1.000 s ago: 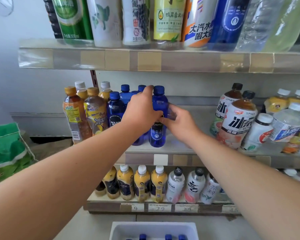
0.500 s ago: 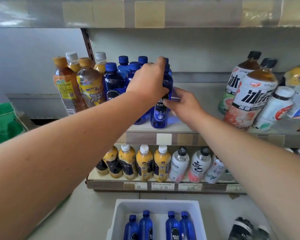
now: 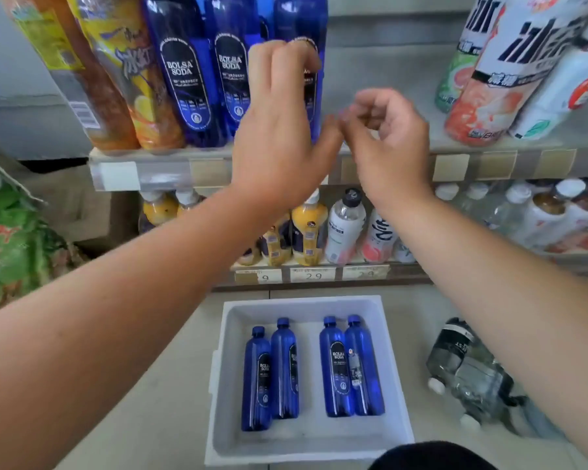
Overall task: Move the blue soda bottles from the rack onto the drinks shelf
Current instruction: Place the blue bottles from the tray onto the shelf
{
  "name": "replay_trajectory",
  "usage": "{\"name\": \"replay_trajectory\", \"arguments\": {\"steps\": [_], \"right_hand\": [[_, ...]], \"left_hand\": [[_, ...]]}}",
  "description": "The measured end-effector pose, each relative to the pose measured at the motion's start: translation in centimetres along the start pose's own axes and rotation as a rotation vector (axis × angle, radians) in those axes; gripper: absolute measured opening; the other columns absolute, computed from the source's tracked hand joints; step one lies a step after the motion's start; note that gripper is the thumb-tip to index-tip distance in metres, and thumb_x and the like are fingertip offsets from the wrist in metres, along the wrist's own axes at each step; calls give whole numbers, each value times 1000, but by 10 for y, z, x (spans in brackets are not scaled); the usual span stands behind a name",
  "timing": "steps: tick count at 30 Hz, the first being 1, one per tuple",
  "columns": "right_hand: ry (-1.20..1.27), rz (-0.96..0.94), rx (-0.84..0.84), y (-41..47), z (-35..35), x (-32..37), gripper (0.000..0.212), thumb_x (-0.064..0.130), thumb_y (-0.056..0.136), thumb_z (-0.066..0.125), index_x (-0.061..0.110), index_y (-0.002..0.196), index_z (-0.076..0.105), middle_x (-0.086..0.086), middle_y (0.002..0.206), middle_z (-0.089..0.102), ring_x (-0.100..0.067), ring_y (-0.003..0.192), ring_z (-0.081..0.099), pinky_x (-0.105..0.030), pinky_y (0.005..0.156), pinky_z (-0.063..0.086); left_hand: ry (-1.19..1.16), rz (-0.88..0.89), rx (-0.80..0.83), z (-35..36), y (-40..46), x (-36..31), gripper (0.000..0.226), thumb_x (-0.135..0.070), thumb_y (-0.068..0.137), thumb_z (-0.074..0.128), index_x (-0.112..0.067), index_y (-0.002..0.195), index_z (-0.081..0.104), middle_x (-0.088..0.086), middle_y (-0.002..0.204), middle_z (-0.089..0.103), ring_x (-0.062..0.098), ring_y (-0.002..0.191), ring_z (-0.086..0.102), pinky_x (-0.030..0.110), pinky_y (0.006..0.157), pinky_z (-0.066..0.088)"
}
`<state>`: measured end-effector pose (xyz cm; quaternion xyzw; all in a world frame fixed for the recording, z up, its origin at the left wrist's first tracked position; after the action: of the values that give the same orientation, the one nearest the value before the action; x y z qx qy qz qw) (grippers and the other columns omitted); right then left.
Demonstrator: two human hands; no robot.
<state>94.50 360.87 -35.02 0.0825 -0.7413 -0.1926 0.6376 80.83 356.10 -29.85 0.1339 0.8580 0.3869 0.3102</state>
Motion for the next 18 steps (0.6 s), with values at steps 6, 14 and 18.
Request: {"name": "replay_trajectory", "arguments": {"steps": [6, 14, 18], "right_hand": [[-50, 256, 99, -104, -16, -107, 6, 23, 83, 65, 28, 81, 67, 2, 75, 69, -32, 79, 69, -51, 76, 59], [-332, 740, 284, -222, -22, -273, 22, 22, 88, 68, 14, 108, 74, 0, 99, 75, -15, 93, 69, -31, 91, 53], [-441, 809, 360, -247, -19, -303, 31, 21, 91, 65, 14, 121, 69, -1, 115, 73, -16, 107, 67, -22, 92, 47]], "left_hand": [[-237, -777, 351, 93, -209, 67, 26, -15, 94, 55, -16, 120, 54, -8, 111, 57, -1, 86, 56, 10, 76, 48], [-167, -1207, 627, 168, -360, 98, 38, -22, 96, 58, -11, 132, 54, 4, 131, 61, 12, 100, 57, 20, 79, 38], [-109, -1266, 696, 187, -386, 103, 42, -25, 95, 60, -12, 135, 52, 4, 133, 60, 22, 114, 59, 22, 80, 39]]}}
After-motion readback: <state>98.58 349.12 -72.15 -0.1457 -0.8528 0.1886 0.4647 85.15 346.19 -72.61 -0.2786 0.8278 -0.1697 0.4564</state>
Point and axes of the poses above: each hand's wrist, its own y-axis towards the middle knuckle, its own z-axis out of the palm, x = y × z, the point moved 7 cm from there along y, towards the middle knuckle
